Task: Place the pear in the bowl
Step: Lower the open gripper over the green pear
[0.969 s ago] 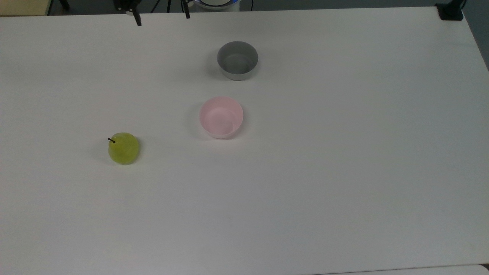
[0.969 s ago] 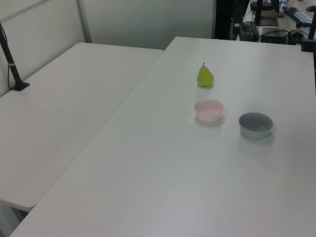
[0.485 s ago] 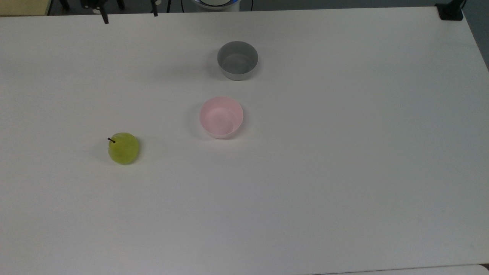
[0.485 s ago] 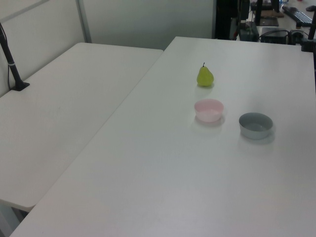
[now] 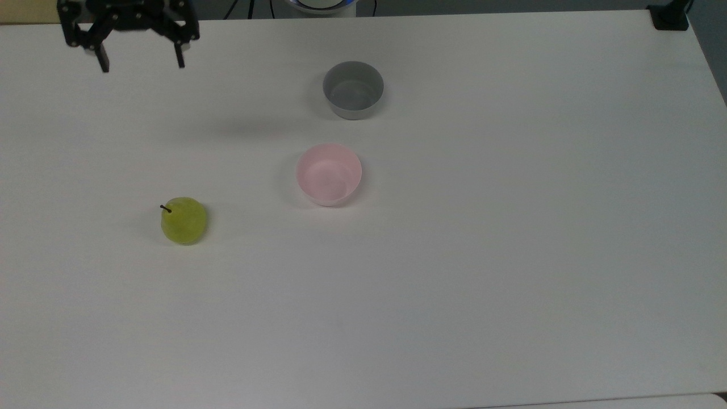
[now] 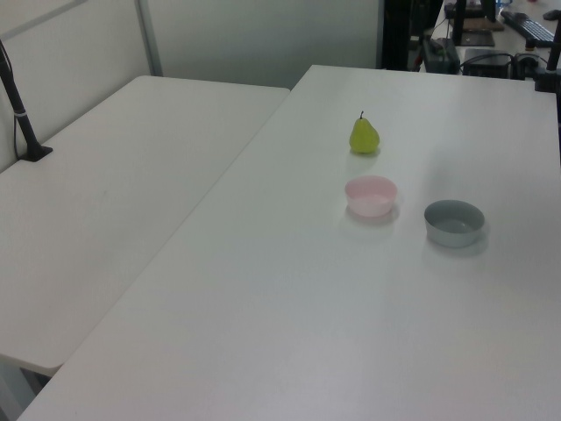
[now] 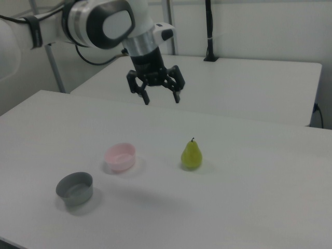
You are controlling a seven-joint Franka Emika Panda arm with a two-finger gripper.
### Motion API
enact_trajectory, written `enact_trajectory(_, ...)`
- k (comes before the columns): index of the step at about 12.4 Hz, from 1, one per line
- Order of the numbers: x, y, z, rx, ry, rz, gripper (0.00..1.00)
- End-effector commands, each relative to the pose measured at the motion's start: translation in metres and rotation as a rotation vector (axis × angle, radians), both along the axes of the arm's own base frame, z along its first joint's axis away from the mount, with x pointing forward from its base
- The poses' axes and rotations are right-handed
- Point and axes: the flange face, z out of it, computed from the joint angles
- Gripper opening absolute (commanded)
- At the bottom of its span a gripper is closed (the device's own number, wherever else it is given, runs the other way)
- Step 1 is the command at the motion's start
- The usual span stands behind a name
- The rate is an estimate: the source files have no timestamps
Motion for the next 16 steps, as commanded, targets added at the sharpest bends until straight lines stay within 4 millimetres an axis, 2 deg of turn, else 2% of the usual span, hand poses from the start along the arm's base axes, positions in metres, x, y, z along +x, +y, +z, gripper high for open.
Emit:
enact_trajectory(1,0.02,-0.013,-0.039,-0.004,-0.047,0.001,1.0)
enact_trajectory(4,0.043,-0.019,-0.082,0.006,-0.073,-0.012,1.0)
enact_trajectory(7,0.053,-0.022,-0.129,0.014,-0.078,-0.029,1.0)
enact_trajectory(10,0.062,-0.019,-0.189,0.006,-0.079,-0.021,1.0)
enact_trajectory(13,0.071,-0.019,-0.221,0.001,-0.075,-0.015,1.0)
enact_trajectory(15,0.077,-0.015,-0.231,-0.006,-0.118,-0.017,1.0)
enact_trajectory(16,0.08,-0.014,-0.243,-0.003,-0.118,-0.033,1.0)
